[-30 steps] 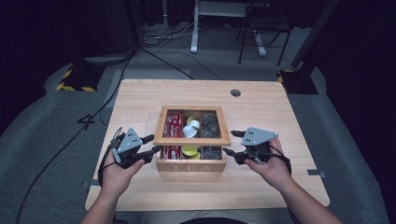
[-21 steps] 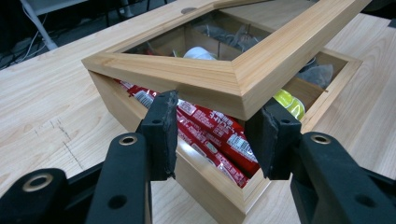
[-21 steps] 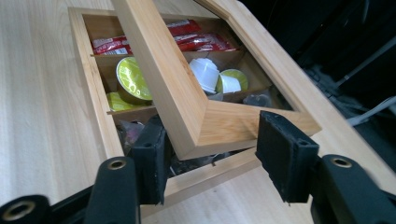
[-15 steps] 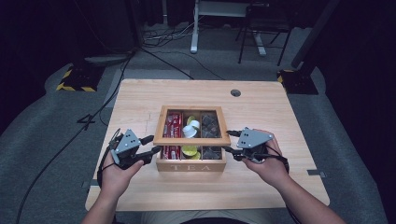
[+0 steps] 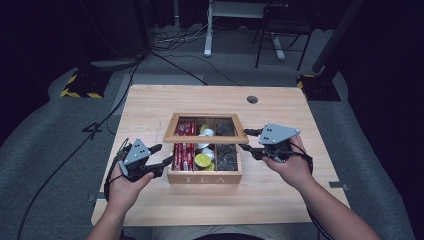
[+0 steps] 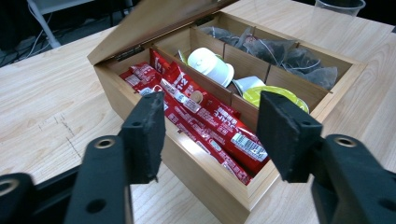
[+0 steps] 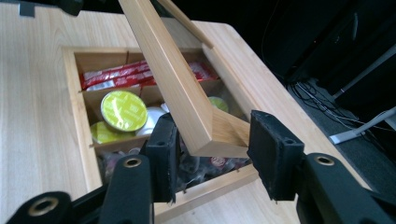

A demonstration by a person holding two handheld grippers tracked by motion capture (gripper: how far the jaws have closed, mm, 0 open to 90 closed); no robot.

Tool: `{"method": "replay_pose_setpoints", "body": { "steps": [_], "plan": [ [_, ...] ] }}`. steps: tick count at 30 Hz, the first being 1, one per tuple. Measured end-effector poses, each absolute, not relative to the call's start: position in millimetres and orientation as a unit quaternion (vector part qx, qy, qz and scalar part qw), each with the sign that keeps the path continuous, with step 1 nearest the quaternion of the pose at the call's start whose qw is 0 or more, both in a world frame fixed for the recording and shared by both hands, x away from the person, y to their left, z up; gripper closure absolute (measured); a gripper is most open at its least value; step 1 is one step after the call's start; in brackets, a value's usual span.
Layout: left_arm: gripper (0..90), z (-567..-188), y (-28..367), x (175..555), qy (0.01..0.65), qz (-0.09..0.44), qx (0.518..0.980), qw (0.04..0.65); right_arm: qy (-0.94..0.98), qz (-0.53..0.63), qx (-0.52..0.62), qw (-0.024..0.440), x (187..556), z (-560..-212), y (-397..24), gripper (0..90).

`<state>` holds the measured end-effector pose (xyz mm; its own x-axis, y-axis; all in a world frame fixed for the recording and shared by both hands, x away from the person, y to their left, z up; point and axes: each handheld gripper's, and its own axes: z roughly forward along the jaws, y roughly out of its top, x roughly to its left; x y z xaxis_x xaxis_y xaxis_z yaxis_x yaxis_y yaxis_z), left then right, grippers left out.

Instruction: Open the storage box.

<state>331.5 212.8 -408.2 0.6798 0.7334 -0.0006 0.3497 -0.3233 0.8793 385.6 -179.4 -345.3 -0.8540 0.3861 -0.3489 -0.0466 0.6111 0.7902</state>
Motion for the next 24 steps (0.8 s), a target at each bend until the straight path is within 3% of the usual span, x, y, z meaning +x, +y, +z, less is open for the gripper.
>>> {"method": "replay_pose_setpoints", "body": {
  "steps": [10,24],
  "plan": [
    [36.7,-415.0,212.3,332.2,0.357,0.197,0.796,0.447,0.856,0.455,0.116,0.214,409.4,-324.6,-177.7,56.1],
    [34.2,-421.9,224.2,324.8,0.376,0.194,0.796,0.433,0.852,0.462,0.123,0.212,435.2,-295.8,-174.7,60.5]
  ]
}}
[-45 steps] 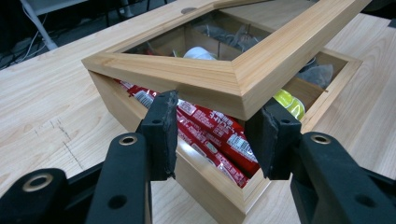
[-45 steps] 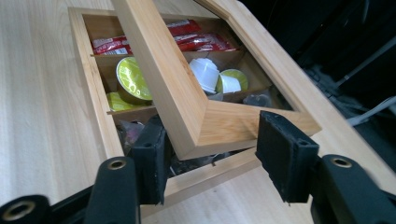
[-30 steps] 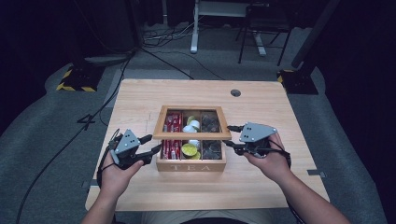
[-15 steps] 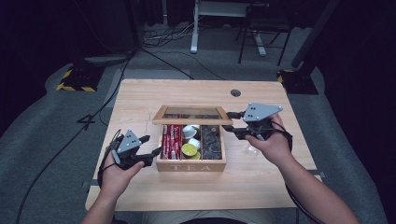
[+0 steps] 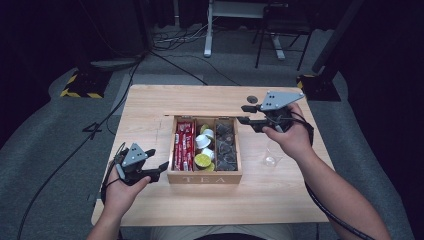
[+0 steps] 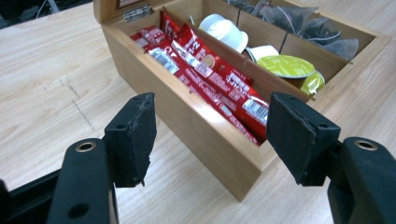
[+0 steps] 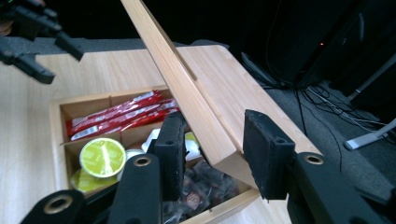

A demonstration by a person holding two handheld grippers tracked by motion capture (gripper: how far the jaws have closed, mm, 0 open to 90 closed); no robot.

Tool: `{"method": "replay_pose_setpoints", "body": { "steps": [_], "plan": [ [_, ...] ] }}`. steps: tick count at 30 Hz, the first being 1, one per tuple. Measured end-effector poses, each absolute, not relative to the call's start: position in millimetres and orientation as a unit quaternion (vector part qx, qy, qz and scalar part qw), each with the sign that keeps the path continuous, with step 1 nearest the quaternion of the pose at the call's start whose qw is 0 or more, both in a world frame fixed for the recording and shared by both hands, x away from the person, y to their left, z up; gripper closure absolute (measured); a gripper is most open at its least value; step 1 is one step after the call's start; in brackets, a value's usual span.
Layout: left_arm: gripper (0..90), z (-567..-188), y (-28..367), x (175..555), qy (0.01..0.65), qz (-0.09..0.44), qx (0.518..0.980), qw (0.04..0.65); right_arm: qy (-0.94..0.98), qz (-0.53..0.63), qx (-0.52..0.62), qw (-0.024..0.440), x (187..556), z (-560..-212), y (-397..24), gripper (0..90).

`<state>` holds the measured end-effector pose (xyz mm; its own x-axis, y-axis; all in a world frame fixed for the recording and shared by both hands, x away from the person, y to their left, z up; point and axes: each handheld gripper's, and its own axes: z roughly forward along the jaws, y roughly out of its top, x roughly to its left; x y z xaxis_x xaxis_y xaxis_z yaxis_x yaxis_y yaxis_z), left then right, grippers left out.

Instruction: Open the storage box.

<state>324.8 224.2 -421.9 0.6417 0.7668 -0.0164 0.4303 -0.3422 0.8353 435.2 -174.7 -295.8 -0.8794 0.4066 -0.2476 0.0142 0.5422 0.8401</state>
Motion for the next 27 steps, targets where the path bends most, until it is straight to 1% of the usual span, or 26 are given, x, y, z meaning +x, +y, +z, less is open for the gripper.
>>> {"method": "replay_pose_setpoints", "body": {
  "steps": [10,15,18,22,23,27],
  "plan": [
    [33.9,-431.0,232.9,325.3,0.392,0.2,0.794,0.419,0.839,0.479,0.141,0.216,461.0,-282.0,-173.7,61.3],
    [33.7,-434.1,231.4,331.1,0.397,0.191,0.793,0.42,0.833,0.485,0.153,0.219,476.3,-275.5,-172.4,61.2],
    [33.6,-435.5,230.9,334.5,0.395,0.189,0.795,0.42,0.832,0.486,0.163,0.214,484.1,-272.2,-170.0,59.9],
    [33.4,-437.1,232.2,338.4,0.4,0.187,0.792,0.421,0.83,0.481,0.172,0.222,493.1,-267.3,-165.1,58.5],
    [33.4,-437.3,232.7,339.1,0.4,0.187,0.792,0.421,0.827,0.483,0.182,0.223,500.8,-265.4,-163.9,58.0],
    [33.1,-439.1,233.8,341.9,0.401,0.195,0.794,0.413,0.817,0.496,0.204,0.211,516.9,-263.6,-163.9,57.0]
  ]
}}
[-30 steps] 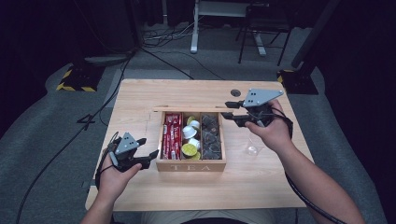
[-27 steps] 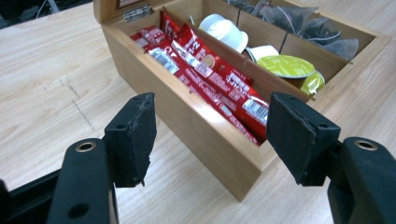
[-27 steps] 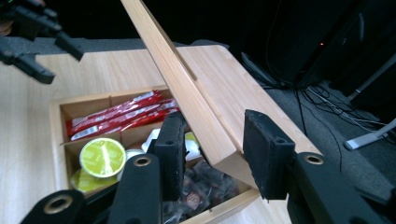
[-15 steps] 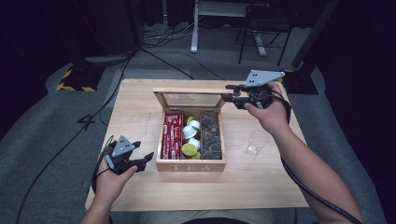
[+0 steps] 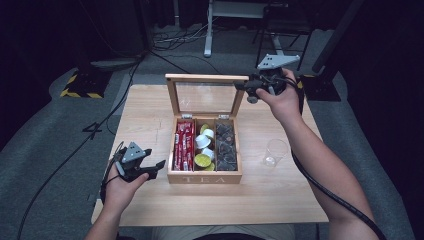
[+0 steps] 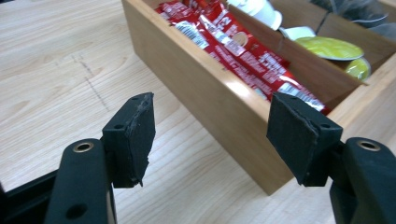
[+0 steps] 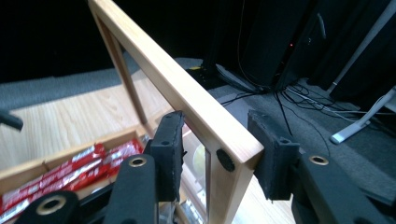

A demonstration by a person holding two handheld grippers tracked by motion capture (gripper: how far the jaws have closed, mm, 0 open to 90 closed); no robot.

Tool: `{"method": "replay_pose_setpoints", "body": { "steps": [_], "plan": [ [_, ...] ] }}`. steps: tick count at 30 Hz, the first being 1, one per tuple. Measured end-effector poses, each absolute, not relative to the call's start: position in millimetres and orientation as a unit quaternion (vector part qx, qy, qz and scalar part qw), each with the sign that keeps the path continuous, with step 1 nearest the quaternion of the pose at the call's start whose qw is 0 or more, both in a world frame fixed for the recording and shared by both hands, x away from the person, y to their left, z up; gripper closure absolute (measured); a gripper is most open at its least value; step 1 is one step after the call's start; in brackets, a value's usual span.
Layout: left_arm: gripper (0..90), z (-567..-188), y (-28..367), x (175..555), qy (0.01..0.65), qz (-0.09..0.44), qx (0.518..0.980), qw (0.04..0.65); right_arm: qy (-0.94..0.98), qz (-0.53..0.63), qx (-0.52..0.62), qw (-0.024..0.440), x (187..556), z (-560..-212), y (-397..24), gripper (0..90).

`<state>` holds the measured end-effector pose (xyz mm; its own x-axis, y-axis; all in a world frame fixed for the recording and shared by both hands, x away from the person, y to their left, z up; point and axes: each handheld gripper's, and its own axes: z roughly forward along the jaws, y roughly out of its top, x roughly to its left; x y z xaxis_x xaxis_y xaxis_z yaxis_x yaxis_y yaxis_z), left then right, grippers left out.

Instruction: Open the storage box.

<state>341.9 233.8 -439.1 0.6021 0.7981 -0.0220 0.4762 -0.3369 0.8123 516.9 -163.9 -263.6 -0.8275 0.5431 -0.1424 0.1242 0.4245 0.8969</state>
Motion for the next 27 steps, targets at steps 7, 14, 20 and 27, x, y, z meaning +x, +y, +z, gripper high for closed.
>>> {"method": "replay_pose_setpoints", "body": {
  "steps": [7,14,20,27],
  "plan": [
    [32.8,-440.7,233.9,344.1,0.401,0.193,0.796,0.41,0.806,0.504,0.233,0.206,541.3,-262.3,-160.6,54.3],
    [32.6,-441.4,233.3,343.9,0.4,0.192,0.798,0.407,0.798,0.5,0.258,0.215,563.0,-263.0,-154.3,50.3],
    [32.4,-442.2,235.5,341.6,0.405,0.194,0.797,0.404,0.789,0.511,0.269,0.211,578.2,-267.2,-153.9,49.3],
    [32.4,-445.0,237.9,338.5,0.408,0.19,0.797,0.404,0.782,0.507,0.291,0.216,592.6,-270.5,-148.5,45.8]
  ]
}}
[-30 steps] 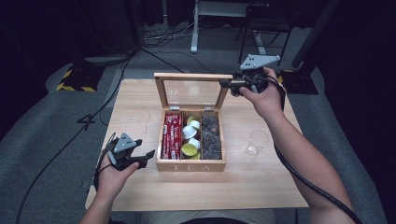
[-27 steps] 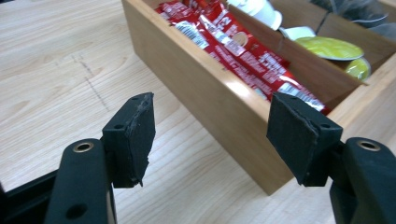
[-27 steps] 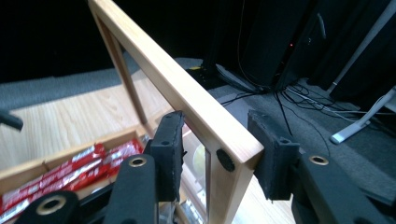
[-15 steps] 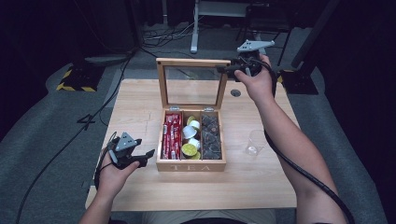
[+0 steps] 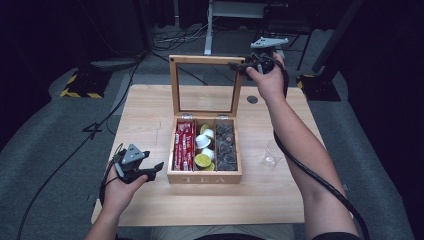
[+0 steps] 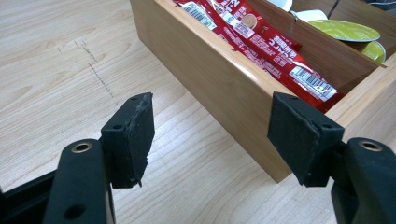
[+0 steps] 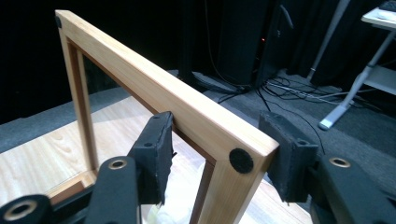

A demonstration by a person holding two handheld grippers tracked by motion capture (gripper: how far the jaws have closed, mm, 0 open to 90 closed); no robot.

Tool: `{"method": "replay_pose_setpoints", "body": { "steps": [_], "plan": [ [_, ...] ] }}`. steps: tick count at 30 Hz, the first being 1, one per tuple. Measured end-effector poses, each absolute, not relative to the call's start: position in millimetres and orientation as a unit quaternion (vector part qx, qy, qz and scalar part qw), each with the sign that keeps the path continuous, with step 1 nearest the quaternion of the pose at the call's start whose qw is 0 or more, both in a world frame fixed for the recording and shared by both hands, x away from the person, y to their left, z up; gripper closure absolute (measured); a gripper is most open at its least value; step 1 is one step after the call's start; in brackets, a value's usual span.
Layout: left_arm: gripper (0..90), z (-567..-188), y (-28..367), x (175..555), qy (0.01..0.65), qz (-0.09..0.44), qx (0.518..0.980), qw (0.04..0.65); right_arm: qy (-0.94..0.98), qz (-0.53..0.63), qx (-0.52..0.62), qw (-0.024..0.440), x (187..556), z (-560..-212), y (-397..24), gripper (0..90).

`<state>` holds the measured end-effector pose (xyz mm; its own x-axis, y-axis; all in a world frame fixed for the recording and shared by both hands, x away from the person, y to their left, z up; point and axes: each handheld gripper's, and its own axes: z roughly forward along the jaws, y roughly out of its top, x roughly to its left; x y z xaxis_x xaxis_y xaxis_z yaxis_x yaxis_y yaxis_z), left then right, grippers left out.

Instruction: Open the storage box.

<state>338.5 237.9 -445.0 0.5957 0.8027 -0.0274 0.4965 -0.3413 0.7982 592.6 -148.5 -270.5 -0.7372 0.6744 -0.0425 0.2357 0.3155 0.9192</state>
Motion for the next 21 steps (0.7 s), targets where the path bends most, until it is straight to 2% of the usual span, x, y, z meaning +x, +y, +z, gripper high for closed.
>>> {"method": "replay_pose_setpoints", "body": {
  "steps": [15,21],
  "plan": [
    [31.2,-452.7,237.8,342.5,0.418,0.179,0.804,0.384,0.773,0.493,0.327,0.231,619.6,-281.4,-140.2,40.7],
    [31.3,-452.5,238.7,343.0,0.417,0.182,0.803,0.385,0.774,0.475,0.345,0.238,626.4,-291.9,-141.0,45.4]
  ]
}}
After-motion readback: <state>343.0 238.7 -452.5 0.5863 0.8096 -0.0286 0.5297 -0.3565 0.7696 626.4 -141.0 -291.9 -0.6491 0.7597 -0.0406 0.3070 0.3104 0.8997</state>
